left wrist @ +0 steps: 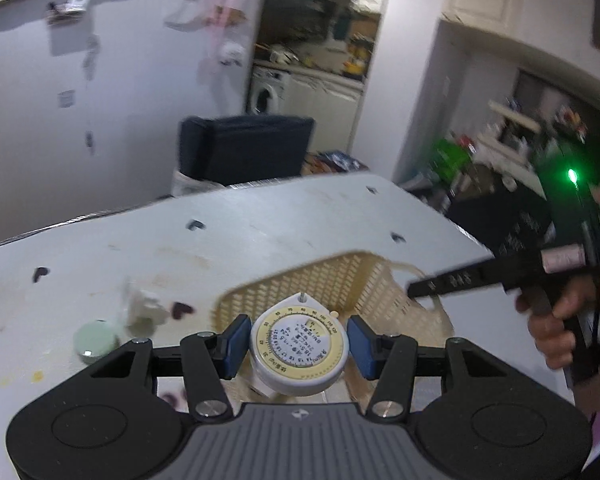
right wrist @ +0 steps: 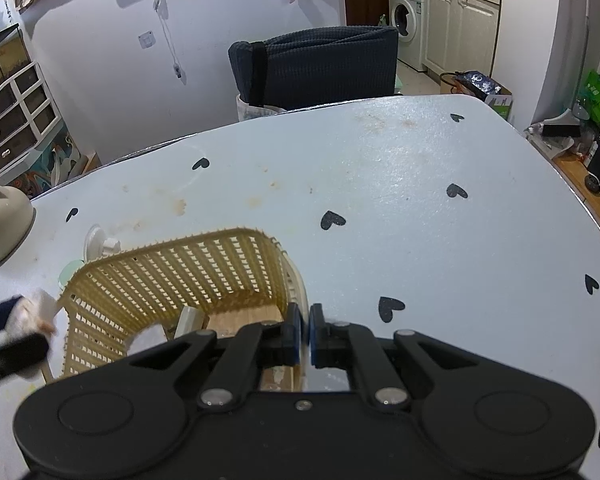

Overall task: Organize rigid objects
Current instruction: 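Lower the tin into the basket and open the left gripper while the right gripper holds the basket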

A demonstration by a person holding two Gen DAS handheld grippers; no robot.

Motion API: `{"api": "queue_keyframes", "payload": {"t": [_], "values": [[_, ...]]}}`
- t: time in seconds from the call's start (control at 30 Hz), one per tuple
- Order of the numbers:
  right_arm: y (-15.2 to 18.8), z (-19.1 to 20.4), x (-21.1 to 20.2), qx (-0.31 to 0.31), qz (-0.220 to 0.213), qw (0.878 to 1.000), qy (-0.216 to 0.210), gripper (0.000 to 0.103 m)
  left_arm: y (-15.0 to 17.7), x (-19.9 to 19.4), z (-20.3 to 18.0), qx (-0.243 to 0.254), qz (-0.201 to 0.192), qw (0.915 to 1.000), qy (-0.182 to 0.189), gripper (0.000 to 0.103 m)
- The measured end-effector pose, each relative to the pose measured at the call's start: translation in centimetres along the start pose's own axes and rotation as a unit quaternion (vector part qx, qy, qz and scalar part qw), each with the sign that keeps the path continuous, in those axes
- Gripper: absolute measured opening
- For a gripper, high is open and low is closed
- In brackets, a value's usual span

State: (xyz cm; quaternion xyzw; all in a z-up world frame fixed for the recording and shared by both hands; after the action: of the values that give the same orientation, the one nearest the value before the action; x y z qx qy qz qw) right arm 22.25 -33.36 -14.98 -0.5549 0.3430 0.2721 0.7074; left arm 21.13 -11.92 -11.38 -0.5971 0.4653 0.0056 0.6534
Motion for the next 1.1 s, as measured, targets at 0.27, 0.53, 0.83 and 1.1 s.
{"api": "queue_keyframes", "payload": {"t": [0.27, 0.53, 0.83, 1.1], "values": [[0.0, -0.1, 0.0, 0.003, 0.000, 1.000, -0.005, 0.005, 0.8, 1.9, -1.6, 0.049, 0.049, 0.9976, 0.000, 0.053], [0.0, -0.1, 0.0, 0.003, 0.001, 1.000, -0.006, 0.005, 1.3, 3.0, -0.8, 0.063, 0.079, 0.9949, -0.008, 0.053], [0.0, -0.1, 0.1, 0.005, 0.002, 1.000, -0.007, 0.005, 1.8, 2.8, -1.0, 0.074, 0.099, 0.9924, -0.009, 0.054], [0.0, -0.1, 0.1, 0.005, 0.002, 1.000, -0.007, 0.005, 1.8, 2.5, -1.2, 0.070, 0.099, 0.9926, -0.002, 0.061]]}}
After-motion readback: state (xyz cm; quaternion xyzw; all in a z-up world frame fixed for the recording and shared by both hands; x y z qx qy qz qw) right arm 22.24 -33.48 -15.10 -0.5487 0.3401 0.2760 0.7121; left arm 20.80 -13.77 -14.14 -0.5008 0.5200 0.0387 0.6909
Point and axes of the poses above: each gripper's, at about its wrist camera, not at the fingertips, and x roughly the way its jaws point, z to its left, y to its underside, the point moved 7 cm from there along x, roughly the way its jaws point, and after that the axes turned 1 degree about x, right-handed, at the moved point
